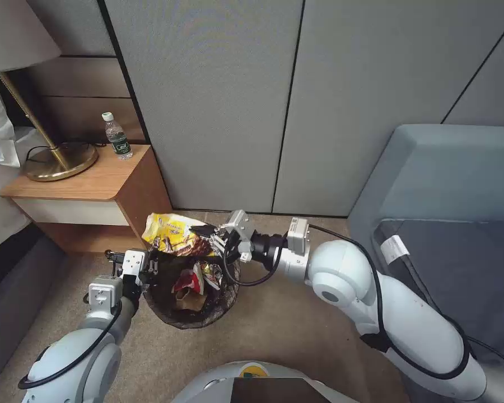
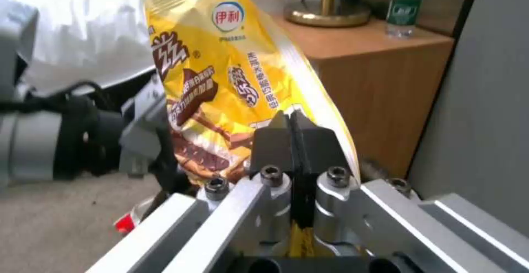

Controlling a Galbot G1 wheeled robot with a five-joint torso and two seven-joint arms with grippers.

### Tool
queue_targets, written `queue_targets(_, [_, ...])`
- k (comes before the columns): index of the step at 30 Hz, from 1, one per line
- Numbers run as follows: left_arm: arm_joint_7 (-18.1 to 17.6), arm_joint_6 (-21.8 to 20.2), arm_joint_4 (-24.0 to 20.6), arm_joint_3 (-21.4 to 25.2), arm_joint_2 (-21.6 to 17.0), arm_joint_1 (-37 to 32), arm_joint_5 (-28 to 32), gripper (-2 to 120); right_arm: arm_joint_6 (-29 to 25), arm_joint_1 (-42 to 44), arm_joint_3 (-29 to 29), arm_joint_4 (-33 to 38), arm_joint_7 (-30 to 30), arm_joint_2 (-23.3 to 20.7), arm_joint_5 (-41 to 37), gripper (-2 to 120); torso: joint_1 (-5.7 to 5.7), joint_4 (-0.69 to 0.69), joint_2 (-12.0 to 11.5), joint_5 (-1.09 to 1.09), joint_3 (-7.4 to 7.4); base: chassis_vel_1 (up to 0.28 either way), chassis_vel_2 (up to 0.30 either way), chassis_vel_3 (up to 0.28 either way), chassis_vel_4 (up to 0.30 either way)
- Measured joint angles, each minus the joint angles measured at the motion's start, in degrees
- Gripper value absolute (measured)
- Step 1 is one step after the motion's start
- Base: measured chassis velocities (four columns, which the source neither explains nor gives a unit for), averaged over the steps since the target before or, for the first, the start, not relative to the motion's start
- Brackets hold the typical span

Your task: Pick up the trash bin, then pick up the garbage from the floor and place it into the trash bin.

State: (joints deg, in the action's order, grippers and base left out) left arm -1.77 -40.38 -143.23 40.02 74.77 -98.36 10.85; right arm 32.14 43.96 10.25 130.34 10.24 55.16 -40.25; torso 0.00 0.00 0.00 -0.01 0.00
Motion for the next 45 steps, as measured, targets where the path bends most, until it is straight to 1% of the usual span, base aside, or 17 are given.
queue_targets(5, [0.0,-0.1,0.0,0.0,0.1,0.1,0.2,3,-0.1,0.8,1.8,-1.7,-0.1,0.4,0.8,0,0.00,0.01,0.0,0.00,0.00,0.000,0.000,0.000,0.000])
queue_targets(12, [0.0,-0.2,0.0,0.1,0.1,0.1,0.6,3,-0.3,1.9,3.0,-3.1,-0.1,0.8,2.2,0,0.00,0.00,0.0,0.01,0.00,0.000,0.000,0.000,0.000])
queue_targets(22, [-0.1,-0.4,0.0,0.6,-0.1,0.1,1.4,3,-1.2,3.2,3.8,-5.7,0.1,1.6,5.4,0,0.00,0.00,0.0,0.01,0.00,0.000,0.000,0.000,0.000])
queue_targets(28, [-0.1,-0.5,0.0,0.6,-0.1,0.1,1.6,3,-2.3,4.7,4.3,-6.1,-1.2,1.8,7.0,0,0.00,0.00,0.0,0.01,0.00,0.000,0.000,0.000,0.000])
queue_targets(31, [-0.1,-0.5,0.0,0.5,0.1,0.0,1.6,3,-2.6,5.7,4.2,-6.0,-1.9,1.6,7.5,13,0.00,0.00,0.0,0.01,0.00,0.000,0.000,0.000,0.000])
queue_targets(32, [-0.1,-0.5,0.0,0.5,0.1,0.0,1.6,3,-2.6,5.7,4.2,-6.0,-1.9,1.6,7.5,13,0.00,0.00,0.0,0.01,0.00,0.000,0.000,0.000,0.000])
queue_targets(36, [-0.1,-0.5,0.0,0.5,0.0,0.0,1.6,3,-2.8,6.9,4.1,-6.0,-2.5,1.6,8.2,30,0.00,0.00,0.0,0.01,0.00,0.000,0.000,0.000,0.000])
queue_targets(37, [-0.1,-0.5,0.0,0.5,0.0,0.0,1.6,3,-2.8,6.9,4.1,-6.0,-2.5,1.6,8.2,30,0.00,0.00,0.0,0.01,0.00,0.000,0.000,0.000,0.000])
queue_targets(40, [-0.1,-0.5,0.0,0.2,0.0,0.0,1.6,3,-3.0,7.5,4.3,-6.1,-3.3,1.8,8.5,45,0.00,0.01,0.0,0.01,0.00,0.000,0.000,0.000,0.000])
queue_targets(41, [-0.1,-0.5,0.0,0.2,0.0,0.0,1.6,3,-3.0,7.5,4.3,-6.1,-3.3,1.8,8.5,45,0.00,0.01,0.0,0.01,0.00,0.000,0.000,0.000,0.000])
queue_targets(44, [-0.1,-0.5,0.0,0.0,0.1,0.0,1.5,3,-3.0,7.5,4.3,-6.0,-3.6,1.7,8.5,60,0.00,0.00,0.0,0.01,0.00,0.000,0.000,0.000,0.000])
queue_targets(45, [-0.1,-0.5,0.0,0.0,0.1,0.0,1.5,3,-3.0,7.5,4.3,-6.0,-3.6,1.7,8.5,60,0.00,0.00,0.0,0.01,0.00,0.000,0.000,0.000,0.000])
